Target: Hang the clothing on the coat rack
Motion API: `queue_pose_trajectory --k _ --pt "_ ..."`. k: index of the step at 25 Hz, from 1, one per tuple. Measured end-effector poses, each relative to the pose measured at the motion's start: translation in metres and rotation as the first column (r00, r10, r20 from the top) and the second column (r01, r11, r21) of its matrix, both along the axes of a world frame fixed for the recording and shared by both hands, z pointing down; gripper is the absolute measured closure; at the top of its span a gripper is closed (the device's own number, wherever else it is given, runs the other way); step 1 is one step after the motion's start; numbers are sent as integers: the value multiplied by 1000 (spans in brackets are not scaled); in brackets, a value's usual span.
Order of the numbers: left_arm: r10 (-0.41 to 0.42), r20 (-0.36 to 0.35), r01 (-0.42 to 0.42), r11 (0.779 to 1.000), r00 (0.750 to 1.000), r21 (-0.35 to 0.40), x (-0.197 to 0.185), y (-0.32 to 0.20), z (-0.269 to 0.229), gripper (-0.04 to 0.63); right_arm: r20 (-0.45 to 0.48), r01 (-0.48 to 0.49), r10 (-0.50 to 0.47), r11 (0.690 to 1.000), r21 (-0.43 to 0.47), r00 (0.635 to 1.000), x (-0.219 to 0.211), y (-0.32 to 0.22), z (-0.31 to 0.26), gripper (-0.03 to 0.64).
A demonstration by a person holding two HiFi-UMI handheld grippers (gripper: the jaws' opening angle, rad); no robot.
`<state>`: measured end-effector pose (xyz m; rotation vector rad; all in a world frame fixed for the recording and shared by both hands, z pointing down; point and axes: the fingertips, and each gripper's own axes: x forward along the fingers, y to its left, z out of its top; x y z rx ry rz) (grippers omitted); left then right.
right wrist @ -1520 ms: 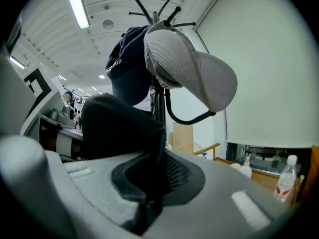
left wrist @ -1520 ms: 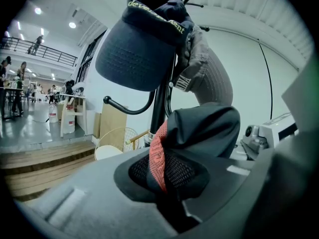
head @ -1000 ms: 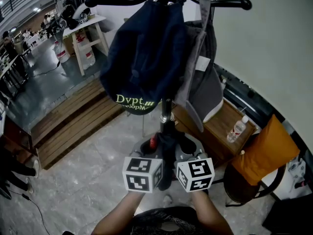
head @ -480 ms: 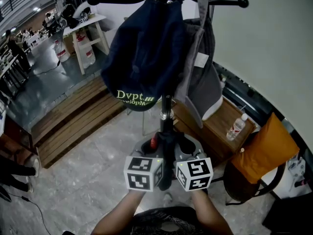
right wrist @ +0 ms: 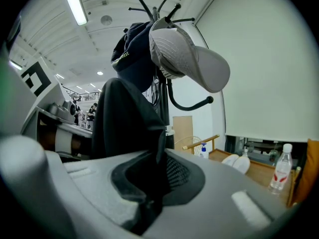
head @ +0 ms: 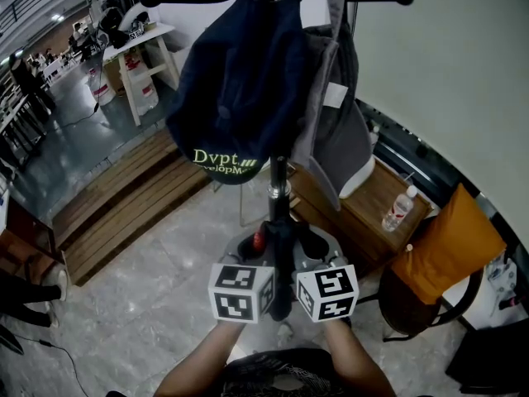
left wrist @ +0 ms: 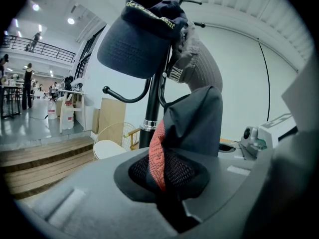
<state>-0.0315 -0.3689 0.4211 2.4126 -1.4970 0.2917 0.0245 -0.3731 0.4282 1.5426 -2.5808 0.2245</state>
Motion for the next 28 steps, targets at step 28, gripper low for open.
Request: queue_pose_trajectory --k 28 --pt "70 49 -69 997 996 -16 6 19 2 529 -25 -44 44 999 -6 999 6 19 -2 569"
